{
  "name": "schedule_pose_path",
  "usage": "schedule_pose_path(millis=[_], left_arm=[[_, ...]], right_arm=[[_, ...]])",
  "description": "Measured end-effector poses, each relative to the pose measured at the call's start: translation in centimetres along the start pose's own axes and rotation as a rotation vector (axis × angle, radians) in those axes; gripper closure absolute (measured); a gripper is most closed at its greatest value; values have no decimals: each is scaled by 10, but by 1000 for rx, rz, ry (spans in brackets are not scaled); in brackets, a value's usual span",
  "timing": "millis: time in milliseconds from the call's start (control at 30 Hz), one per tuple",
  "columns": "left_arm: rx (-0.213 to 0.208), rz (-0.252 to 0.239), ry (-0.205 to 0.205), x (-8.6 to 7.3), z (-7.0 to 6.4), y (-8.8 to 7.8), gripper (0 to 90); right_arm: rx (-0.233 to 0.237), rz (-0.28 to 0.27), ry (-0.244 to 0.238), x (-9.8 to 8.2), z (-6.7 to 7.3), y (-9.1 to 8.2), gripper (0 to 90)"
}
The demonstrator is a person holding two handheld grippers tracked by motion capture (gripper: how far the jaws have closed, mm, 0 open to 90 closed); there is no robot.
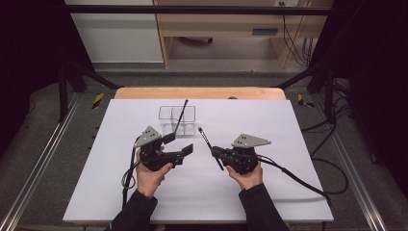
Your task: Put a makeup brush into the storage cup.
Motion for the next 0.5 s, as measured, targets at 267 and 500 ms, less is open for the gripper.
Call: schedule_pose_path(millis=[267,500], left_arm=[[-22,-31,-38,-3,-4,12,156],[-33,-56,-70,-4,-5,20,172]], right_arm=[[0,3,2,-1,-1,2,842],[2,1,8,-2,0,3,842]])
Point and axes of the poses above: each handheld gripper's, and its own axes: y roughly forward along the jaws, x roughly out of its top, z roughly to its left, the point moved 2 cm from there along y, roughly forward along the jaws, and after that the axes turned 15 degrees about y, right-handed, at the moved point
